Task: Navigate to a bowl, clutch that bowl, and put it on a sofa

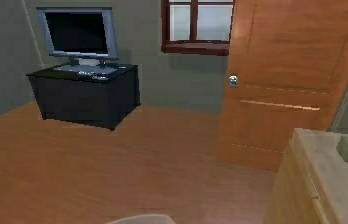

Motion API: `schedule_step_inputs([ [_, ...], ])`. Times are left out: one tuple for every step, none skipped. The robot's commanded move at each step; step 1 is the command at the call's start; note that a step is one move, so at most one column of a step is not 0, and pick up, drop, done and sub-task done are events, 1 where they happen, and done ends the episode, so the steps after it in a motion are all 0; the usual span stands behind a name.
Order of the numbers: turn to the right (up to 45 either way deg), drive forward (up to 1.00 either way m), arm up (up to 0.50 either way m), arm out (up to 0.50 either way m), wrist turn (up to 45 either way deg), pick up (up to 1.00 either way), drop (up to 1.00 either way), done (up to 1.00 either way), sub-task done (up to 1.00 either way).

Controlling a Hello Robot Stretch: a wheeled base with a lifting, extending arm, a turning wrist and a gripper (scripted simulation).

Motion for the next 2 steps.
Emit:
schedule_step_inputs([
  [0.0, 1.0, 0.0, 0.0, 0.0, 0.0, 0.0, 0.0, 0.0],
  [3.0, 0.0, 0.0, 0.0, 0.0, 0.0, 0.0, 0.0, 0.0],
])
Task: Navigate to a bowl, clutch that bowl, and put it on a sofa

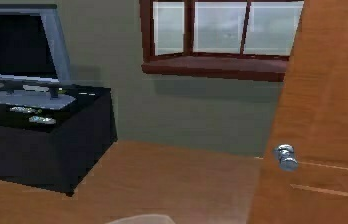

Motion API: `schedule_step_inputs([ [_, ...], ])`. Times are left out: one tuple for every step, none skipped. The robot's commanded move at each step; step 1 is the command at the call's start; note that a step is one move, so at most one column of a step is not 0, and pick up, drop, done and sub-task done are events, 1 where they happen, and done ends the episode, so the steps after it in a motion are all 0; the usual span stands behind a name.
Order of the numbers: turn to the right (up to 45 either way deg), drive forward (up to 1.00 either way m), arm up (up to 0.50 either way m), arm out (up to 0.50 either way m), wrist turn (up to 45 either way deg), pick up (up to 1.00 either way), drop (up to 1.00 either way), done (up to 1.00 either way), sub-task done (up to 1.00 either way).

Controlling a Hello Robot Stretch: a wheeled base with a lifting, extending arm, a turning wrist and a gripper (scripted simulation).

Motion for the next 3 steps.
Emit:
schedule_step_inputs([
  [0.0, 0.55, 0.0, 0.0, 0.0, 0.0, 0.0, 0.0, 0.0],
  [12.0, 0.0, 0.0, 0.0, 0.0, 0.0, 0.0, 0.0, 0.0],
  [0.0, 0.6, 0.0, 0.0, 0.0, 0.0, 0.0, 0.0, 0.0],
])
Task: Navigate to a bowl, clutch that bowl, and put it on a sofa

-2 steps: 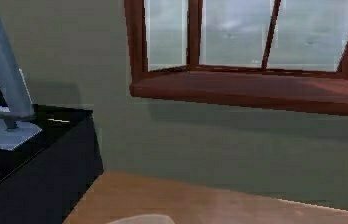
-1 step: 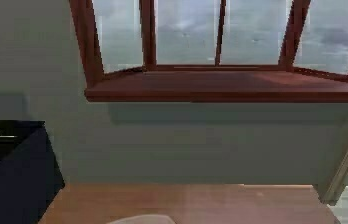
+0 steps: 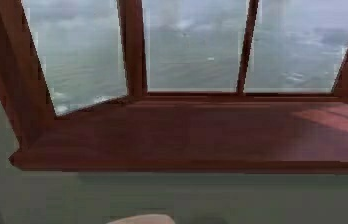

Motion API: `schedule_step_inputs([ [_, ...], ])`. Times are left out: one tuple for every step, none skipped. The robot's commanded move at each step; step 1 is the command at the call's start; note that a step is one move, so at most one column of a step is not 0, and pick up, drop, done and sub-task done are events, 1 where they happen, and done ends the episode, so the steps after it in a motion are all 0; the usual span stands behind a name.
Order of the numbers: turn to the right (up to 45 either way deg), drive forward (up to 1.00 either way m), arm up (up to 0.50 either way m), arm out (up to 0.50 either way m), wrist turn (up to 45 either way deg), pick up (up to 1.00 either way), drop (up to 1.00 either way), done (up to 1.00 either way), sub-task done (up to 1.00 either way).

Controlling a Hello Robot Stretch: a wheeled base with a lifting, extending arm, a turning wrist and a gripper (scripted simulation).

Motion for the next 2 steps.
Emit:
schedule_step_inputs([
  [45.0, 0.0, 0.0, 0.0, 0.0, 0.0, 0.0, 0.0, 0.0],
  [12.0, 0.0, 0.0, 0.0, 0.0, 0.0, 0.0, 0.0, 0.0],
])
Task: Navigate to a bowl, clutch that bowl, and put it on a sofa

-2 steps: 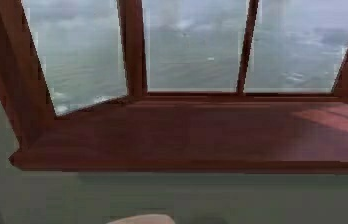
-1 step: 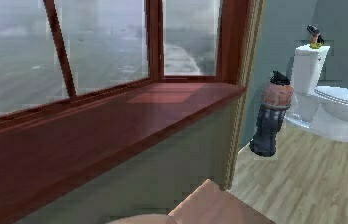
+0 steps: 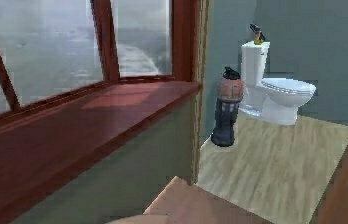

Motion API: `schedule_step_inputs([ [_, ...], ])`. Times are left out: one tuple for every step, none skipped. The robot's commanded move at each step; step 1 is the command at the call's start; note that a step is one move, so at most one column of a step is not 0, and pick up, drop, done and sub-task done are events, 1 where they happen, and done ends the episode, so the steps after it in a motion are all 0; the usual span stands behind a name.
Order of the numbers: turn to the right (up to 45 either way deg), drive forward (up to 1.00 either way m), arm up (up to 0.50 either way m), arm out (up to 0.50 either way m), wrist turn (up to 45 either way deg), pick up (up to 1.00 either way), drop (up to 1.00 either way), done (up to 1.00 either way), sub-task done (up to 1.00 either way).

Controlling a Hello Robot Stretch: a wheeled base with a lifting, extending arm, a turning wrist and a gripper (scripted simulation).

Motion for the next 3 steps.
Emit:
schedule_step_inputs([
  [0.0, 0.35, 0.0, 0.0, 0.0, 0.0, 0.0, 0.0, 0.0],
  [30.0, 0.0, 0.0, 0.0, 0.0, 0.0, 0.0, 0.0, 0.0],
  [0.0, 0.3, 0.0, 0.0, 0.0, 0.0, 0.0, 0.0, 0.0],
])
